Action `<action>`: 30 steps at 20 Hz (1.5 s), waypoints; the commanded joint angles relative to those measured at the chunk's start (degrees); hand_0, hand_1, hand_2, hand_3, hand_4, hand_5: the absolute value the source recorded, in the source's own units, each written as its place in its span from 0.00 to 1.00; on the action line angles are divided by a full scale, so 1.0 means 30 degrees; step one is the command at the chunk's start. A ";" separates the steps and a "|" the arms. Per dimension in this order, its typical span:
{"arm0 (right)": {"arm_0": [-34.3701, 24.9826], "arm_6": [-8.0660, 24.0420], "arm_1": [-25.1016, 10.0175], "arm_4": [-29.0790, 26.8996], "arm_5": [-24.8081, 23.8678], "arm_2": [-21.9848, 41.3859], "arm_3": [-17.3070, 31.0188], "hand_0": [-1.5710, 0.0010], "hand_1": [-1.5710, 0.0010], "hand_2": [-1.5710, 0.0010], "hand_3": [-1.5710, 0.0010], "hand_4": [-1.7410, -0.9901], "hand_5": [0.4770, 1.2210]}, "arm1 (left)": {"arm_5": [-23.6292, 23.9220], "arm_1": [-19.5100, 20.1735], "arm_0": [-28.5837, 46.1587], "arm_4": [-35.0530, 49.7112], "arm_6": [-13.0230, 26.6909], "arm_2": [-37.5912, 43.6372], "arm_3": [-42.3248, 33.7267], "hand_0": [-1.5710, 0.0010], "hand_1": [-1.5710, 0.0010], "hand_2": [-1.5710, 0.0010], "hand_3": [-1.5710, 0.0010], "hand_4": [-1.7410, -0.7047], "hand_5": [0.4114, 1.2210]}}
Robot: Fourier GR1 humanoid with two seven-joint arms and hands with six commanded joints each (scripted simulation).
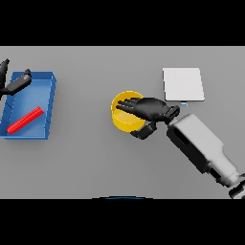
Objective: Pick up the red beaker and tilt it to pour out 1 green nut into yellow bowl. Pick up the yellow bowl and place it on the metallic measuring scale.
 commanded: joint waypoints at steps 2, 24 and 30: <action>-0.0078 0.0002 0.0141 0.0222 0.0123 0.0325 0.0304 1.00 1.00 1.00 1.00 0.58 0.26 | 0.0195 0.0086 0.0070 -0.0134 0.0235 -0.0086 -0.0204 1.00 1.00 1.00 1.00 0.91 0.40; -0.0748 0.0553 -0.0414 0.0090 0.2273 0.1236 0.0179 0.05 0.05 0.07 0.25 0.03 0.98 | 0.0128 0.0683 0.0366 0.0152 0.0083 0.0181 -0.0794 1.00 1.00 1.00 1.00 0.90 0.39; -0.1304 0.1128 -0.1781 -0.0756 0.3400 0.0425 -0.1942 0.01 0.01 0.04 0.12 0.01 0.99 | 0.0181 0.0476 0.0196 -0.0064 0.0164 0.0004 -0.0688 1.00 1.00 1.00 1.00 0.91 0.38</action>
